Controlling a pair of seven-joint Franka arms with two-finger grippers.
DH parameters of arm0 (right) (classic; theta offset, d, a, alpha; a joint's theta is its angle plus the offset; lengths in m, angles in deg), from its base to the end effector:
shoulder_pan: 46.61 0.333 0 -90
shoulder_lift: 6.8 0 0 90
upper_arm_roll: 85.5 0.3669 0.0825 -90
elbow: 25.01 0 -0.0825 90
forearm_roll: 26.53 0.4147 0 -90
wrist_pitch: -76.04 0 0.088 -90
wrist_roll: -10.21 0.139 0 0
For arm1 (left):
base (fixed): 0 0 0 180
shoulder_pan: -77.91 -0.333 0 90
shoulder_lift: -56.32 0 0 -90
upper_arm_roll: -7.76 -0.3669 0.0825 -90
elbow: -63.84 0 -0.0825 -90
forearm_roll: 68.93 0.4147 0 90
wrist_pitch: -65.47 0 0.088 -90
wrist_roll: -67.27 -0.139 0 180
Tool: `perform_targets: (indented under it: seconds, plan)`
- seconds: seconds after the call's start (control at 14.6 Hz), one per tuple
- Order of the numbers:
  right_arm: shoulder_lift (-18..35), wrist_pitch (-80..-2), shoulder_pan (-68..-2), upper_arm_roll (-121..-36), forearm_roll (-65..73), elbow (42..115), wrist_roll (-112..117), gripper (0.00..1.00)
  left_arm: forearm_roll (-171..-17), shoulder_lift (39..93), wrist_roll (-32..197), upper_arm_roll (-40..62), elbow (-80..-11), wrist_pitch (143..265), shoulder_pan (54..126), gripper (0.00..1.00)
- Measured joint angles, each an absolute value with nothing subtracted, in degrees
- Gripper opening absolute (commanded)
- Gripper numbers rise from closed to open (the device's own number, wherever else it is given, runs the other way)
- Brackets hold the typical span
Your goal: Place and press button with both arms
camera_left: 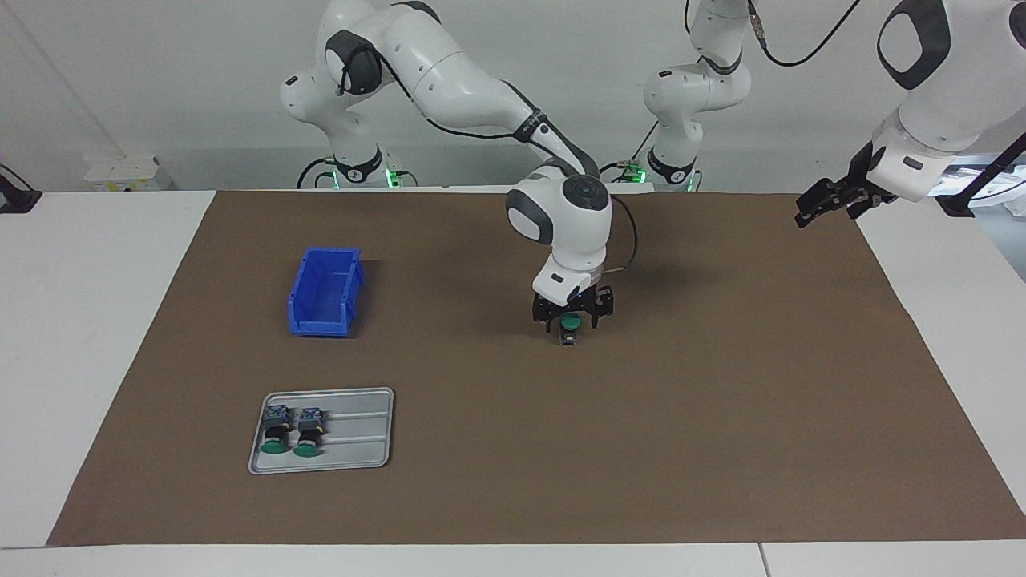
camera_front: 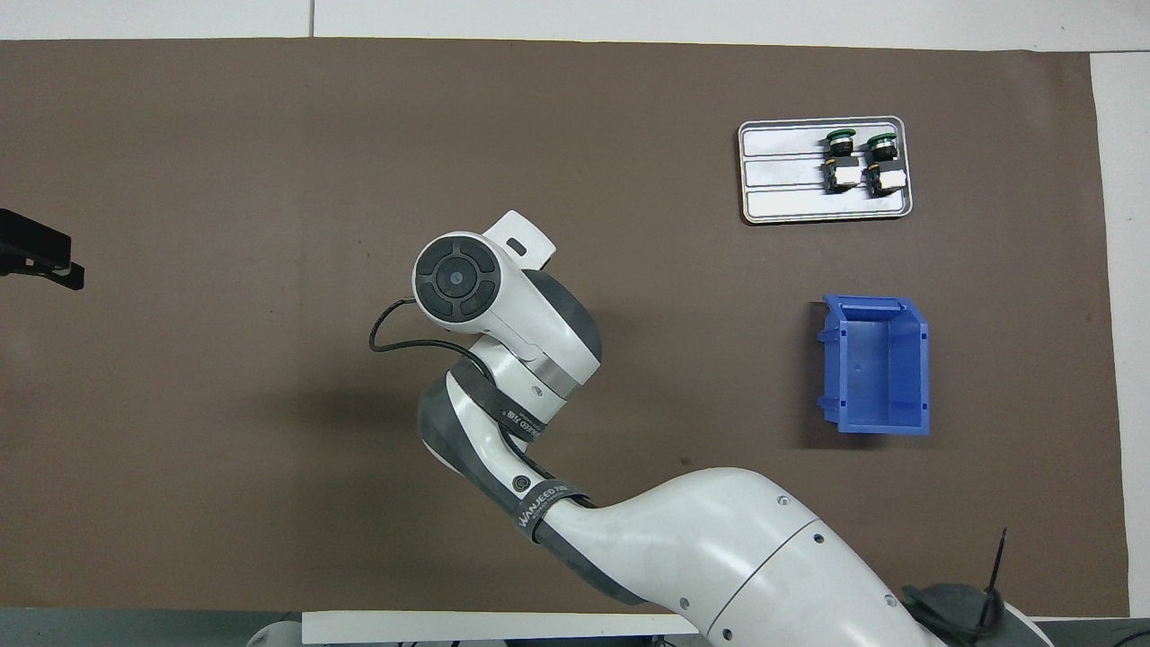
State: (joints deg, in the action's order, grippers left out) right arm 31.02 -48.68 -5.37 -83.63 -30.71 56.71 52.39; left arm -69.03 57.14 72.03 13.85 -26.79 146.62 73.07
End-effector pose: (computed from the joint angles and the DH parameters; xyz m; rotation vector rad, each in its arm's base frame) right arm 0.5847 0.5341 0.3093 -3.1066 -0.0735 -0.1483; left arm 0.5660 -0.0122 0.6182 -3.1213 -0.0953 0.2812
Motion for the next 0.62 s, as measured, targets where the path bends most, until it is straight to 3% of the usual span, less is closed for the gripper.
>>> perform_targets:
  seconds: [0.07, 0.27, 0.34, 0.41, 0.62]
  plan:
    - [31.0, -48.7, -5.4, -83.6, -30.7, 57.0, 51.6, 0.69, -69.0, 57.1, 72.0, 13.9, -26.8, 146.6, 73.1, 1.0]
    - [31.0, -48.7, -5.5, -83.6, -30.7, 57.5, 50.0, 0.18, -69.0, 57.1, 71.8, 14.0, -26.8, 146.6, 73.1, 1.0]
    - [31.0, -48.7, -5.5, -83.6, -30.7, 57.5, 50.0, 0.09, -69.0, 57.1, 71.4, 14.0, -26.8, 146.6, 73.1, 1.0]
    - [30.9, -48.5, -5.5, -83.6, -30.7, 57.5, 50.0, 0.0, -69.0, 57.1, 71.0, 14.0, -26.8, 146.7, 73.1, 1.0]
    - [29.9, -45.2, -5.8, -83.9, -30.8, 56.5, 49.7, 0.0, -69.0, 57.1, 70.6, 14.1, -26.8, 146.8, 73.1, 1.0]
